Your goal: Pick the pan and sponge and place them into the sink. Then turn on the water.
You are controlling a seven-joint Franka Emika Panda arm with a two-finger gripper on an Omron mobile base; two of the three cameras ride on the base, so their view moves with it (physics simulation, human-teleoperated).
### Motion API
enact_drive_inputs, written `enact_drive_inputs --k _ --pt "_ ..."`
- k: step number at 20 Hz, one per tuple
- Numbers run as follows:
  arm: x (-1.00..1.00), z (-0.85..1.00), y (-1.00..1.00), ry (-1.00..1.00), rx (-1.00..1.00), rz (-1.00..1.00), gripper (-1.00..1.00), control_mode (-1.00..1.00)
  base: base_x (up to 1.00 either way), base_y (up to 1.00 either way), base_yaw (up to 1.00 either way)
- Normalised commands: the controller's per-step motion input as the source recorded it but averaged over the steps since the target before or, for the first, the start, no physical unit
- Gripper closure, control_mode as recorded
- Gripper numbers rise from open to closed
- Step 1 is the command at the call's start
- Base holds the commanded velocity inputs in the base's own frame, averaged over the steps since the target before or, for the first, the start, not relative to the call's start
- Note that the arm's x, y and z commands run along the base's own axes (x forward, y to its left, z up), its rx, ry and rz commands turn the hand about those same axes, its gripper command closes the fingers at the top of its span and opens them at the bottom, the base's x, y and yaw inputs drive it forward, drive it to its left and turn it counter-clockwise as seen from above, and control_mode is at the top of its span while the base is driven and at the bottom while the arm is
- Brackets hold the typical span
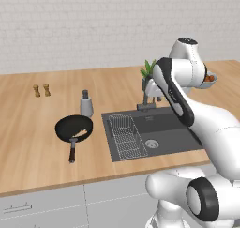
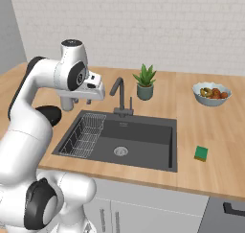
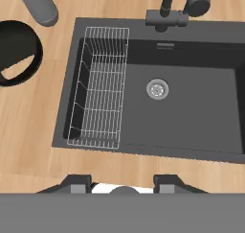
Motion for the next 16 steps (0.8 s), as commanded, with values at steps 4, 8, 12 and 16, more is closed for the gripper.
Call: enact_drive_inputs --k 4,8,12,16 --pt "-0.33 -0.06 0.10 0.00 0.00 0.00 -1.00 -1.00 0.00 0.00 0.00" --pt "-0.78 -0.08 0.78 0.01 0.00 -0.02 -1.00 -1.00 0.00 0.00 0.00" --pt "-0.65 -0.14 1.00 0.04 -0.02 -0.04 -1.00 -1.00 0.00 0.00 0.00" --pt "-0.06 -0.24 1.00 0.05 -0.05 -0.01 -1.00 -1.00 0.00 0.00 0.00"
